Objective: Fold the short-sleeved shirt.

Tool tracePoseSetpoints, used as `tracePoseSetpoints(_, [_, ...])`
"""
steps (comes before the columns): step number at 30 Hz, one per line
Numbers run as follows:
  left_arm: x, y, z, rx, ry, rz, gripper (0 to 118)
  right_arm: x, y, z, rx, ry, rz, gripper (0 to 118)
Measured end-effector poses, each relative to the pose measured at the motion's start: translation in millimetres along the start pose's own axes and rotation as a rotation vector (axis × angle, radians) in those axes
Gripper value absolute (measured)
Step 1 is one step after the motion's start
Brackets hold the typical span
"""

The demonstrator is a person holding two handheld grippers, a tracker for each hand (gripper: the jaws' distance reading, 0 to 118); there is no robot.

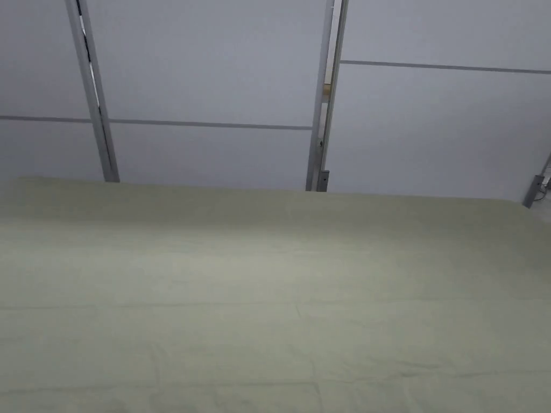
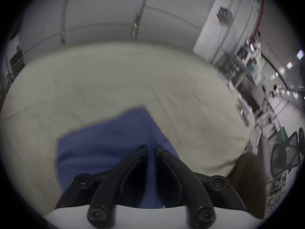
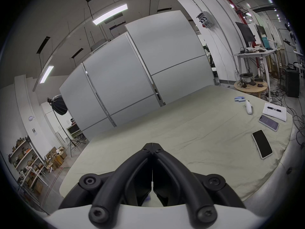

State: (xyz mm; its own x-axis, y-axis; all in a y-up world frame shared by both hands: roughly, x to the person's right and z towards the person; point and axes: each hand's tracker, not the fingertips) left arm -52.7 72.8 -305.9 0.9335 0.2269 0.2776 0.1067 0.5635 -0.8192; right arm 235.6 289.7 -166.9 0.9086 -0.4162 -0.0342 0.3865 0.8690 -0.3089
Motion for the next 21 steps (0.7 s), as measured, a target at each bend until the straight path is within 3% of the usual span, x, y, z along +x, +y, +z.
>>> tracePoseSetpoints(1, [4.4, -9.5, -21.3, -0.049, 0.064, -0.032, 11, -0.6, -1.4, -0.5, -0.006, 0.003, 0.003, 2])
tracePoseSetpoints(2, [8.8, -15.9, -36.4, -0.116, 0.026, -0.04, 10, -2.9, -2.4, -0.6, -0.014, 0.007, 0.006, 2])
tracePoseSetpoints(4, [14.9, -6.1, -13.2, -0.016, 0.044, -0.044, 11, -7.2, -4.9, -3.4, -0.037, 0.008, 0.034, 2])
tracePoseSetpoints(7, [-0.3, 3.3, 16.8, 0.016, -0.074, 0.033, 11, -16.8, -9.3, -17.0, -0.085, 0.035, 0.099, 2])
tracePoseSetpoints(9, [-19.8, 10.9, 47.9, 0.109, -0.014, 0.045, 11, -27.8, -12.8, -32.8, -0.115, 0.081, 0.132, 2])
tracePoseSetpoints(12, [-67.4, 7.3, 97.1, 0.217, -0.02, 0.199, 11, -52.2, -29.5, -72.1, -0.205, 0.162, 0.19, 2])
tracePoseSetpoints(16, [-134.9, -14.2, 143.8, 0.287, 0.018, 0.347, 12, -79.2, -85.6, -149.6, -0.466, 0.23, 0.272, 2])
tracePoseSetpoints(21, [-185.9, -45.8, 161.2, 0.285, 0.01, 0.517, 11, -91.8, -182.8, -245.2, -0.918, 0.179, 0.359, 2])
